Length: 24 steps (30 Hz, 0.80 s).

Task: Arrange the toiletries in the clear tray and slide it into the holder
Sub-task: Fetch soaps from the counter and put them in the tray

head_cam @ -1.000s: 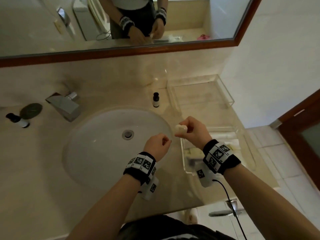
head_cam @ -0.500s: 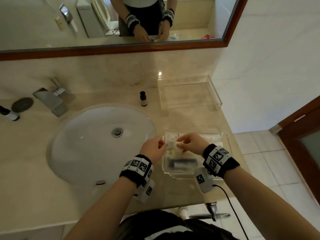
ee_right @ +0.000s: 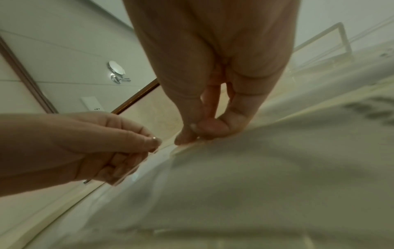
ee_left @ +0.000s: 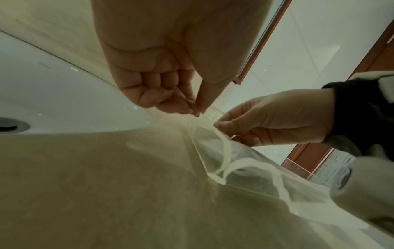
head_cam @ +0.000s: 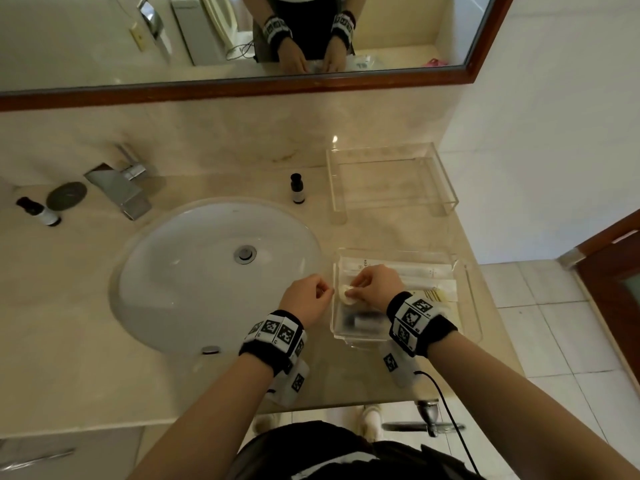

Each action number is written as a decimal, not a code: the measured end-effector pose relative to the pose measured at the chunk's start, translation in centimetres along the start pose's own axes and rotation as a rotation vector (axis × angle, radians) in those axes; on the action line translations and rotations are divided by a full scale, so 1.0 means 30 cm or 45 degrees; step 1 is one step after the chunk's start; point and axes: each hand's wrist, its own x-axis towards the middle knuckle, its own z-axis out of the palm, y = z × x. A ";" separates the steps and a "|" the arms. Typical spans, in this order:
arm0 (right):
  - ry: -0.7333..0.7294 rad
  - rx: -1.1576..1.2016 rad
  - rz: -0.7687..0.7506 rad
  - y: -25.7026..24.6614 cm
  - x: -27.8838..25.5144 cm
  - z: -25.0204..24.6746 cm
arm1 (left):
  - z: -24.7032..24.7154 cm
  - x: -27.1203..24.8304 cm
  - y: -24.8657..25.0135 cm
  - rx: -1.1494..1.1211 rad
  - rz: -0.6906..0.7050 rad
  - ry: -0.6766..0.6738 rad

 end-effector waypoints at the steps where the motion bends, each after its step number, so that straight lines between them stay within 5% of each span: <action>1: 0.003 0.004 0.013 0.000 0.000 0.004 | 0.001 -0.001 0.000 0.000 0.003 0.000; 8: 0.053 0.155 0.102 -0.004 -0.003 0.008 | -0.006 -0.009 -0.021 -0.002 0.015 0.023; 16: 0.292 0.481 -0.023 -0.121 0.015 -0.052 | -0.060 -0.036 -0.093 -0.014 -0.008 0.076; 24: -0.076 0.173 -0.301 -0.463 0.030 0.167 | -0.229 -0.129 -0.270 -0.032 -0.156 0.194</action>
